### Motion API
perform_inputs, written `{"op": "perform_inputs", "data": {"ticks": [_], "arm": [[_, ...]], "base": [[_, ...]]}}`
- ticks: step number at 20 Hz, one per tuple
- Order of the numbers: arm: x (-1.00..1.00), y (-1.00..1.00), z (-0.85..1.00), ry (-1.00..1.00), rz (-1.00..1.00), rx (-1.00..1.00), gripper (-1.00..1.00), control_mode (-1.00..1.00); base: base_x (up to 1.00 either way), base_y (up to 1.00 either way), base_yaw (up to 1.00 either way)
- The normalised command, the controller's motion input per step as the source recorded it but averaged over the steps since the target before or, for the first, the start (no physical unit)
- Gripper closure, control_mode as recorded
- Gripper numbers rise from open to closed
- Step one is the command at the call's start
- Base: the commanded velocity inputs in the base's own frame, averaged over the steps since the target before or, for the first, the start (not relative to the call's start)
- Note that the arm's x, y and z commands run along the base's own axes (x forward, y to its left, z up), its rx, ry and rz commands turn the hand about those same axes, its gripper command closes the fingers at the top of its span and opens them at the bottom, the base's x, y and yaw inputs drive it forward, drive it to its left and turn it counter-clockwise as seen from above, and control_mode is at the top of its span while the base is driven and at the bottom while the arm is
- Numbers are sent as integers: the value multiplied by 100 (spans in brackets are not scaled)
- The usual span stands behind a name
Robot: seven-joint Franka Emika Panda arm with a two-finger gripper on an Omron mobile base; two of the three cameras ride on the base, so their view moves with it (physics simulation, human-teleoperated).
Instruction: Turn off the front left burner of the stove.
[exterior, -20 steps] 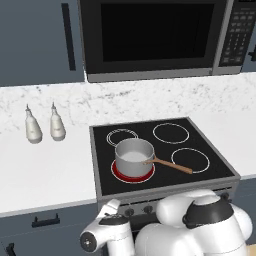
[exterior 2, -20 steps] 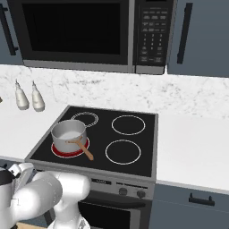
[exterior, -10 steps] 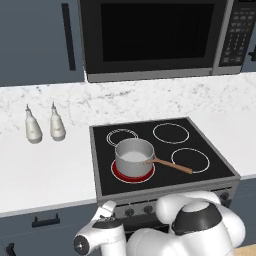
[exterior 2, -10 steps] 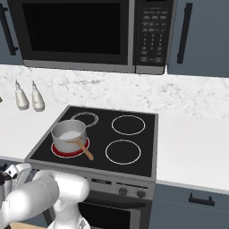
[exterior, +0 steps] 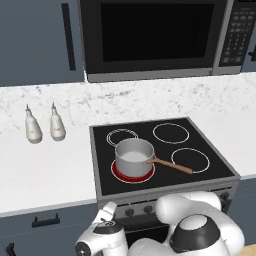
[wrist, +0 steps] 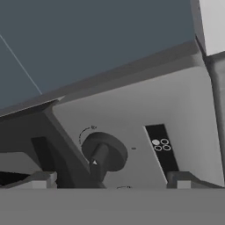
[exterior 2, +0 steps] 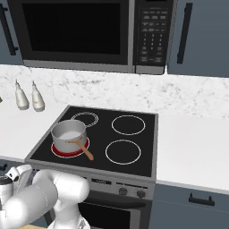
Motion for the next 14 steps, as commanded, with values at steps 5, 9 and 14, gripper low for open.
{"op": "perform_inputs", "data": {"ticks": [5,9,14], "arm": [[6,-10,-2,-4,2,0,-100,-100],[10,0,0,0,0,0,-100,-100],[3,0,-12,0,0,0,-100,-100]], "base": [[0,0,0],[0,0,0],[0,0,0]]}}
